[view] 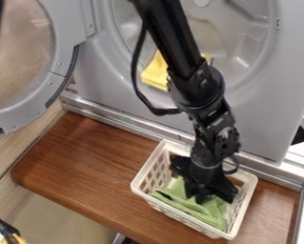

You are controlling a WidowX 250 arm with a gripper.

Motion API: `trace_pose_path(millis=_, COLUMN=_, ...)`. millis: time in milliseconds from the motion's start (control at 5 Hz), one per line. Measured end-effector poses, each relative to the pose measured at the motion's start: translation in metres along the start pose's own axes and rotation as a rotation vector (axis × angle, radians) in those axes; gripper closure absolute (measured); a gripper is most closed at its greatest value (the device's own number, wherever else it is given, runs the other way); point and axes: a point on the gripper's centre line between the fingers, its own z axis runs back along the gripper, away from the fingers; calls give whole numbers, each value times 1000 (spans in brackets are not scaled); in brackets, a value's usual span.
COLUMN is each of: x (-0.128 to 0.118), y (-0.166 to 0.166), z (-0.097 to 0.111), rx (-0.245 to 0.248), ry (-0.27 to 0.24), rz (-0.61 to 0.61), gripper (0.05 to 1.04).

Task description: Move the green cloth to the bottom left side of the table

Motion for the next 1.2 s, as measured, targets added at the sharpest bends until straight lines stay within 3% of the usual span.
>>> trace_pose_path(millis=800, x=18, y=11, z=93, rx=20, ry=-98, rz=54, gripper=1000)
trace_pose_path(millis=1000, x=19, y=20, z=114, rx=68, ry=-77, rz=65, gripper=1000)
trace_pose_path(millis=1200, x=9, y=34, z=122, rx=143, ry=-12, rz=68, gripper=1000)
